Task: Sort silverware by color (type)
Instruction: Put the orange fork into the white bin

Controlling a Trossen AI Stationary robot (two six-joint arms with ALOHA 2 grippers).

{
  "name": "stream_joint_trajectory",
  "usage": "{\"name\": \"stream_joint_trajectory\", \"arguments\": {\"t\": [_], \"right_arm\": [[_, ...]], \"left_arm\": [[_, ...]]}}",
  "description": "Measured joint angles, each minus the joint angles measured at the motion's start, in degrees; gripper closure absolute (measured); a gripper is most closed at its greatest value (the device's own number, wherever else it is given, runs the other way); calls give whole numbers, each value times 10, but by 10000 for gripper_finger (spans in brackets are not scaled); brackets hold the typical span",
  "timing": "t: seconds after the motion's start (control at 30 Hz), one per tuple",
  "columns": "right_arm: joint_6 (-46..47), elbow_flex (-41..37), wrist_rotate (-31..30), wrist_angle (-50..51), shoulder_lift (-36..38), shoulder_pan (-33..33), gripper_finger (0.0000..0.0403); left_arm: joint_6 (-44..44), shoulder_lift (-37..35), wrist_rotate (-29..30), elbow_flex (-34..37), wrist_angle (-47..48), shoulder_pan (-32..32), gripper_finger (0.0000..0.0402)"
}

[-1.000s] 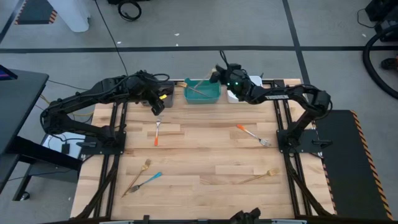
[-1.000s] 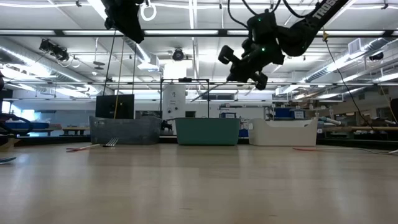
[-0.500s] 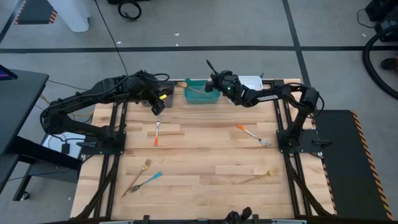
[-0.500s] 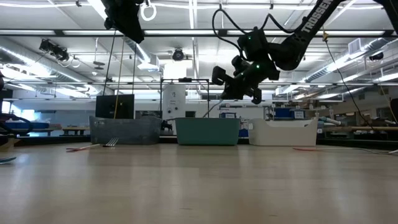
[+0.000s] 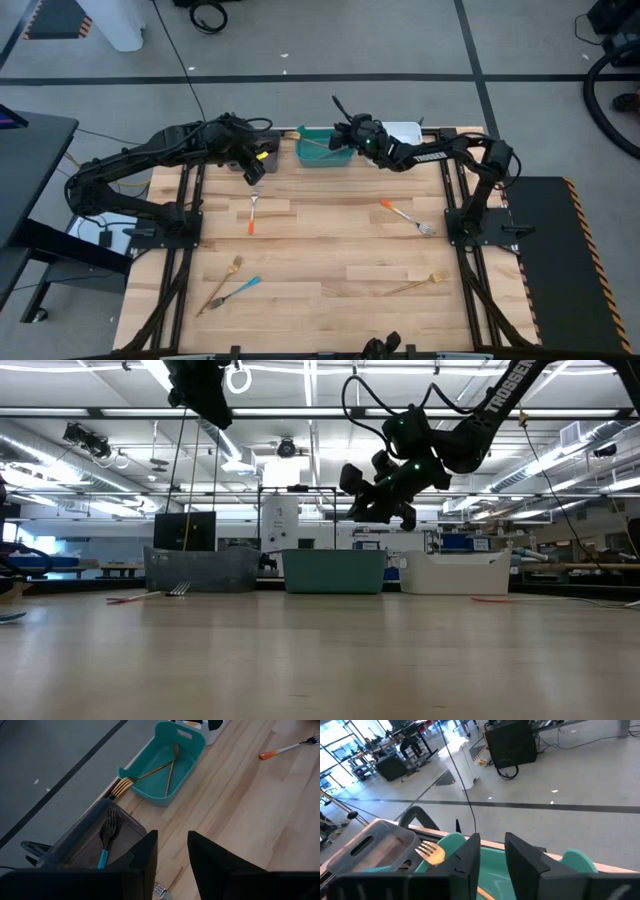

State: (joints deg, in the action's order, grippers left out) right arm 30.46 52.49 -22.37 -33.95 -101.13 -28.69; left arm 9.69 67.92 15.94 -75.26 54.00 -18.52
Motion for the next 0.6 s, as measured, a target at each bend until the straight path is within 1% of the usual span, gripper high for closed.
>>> {"name": "stream_joint_trajectory", "arguments": {"t": [0.1, 0.2, 0.33, 0.47, 0.53, 0.6], "right_arm": [[7, 0, 8, -1, 18, 0, 294], [-1, 0, 37, -3, 58, 0, 292], [-88, 0, 73, 7, 125, 11, 293], [-158, 0, 74, 57, 197, 33, 292], [-168, 0, 70, 89, 231, 45, 293], [-171, 0, 61, 120, 261, 56, 293]], "left_arm": [[2, 0, 0, 0, 5, 0, 285], [20, 0, 0, 0, 34, 0, 285], [85, 0, 1, 13, 83, 2, 285], [164, -1, 1, 80, 90, 11, 285], [207, -2, 0, 124, 77, 15, 285], [251, -1, 1, 173, 41, 17, 285]]}}
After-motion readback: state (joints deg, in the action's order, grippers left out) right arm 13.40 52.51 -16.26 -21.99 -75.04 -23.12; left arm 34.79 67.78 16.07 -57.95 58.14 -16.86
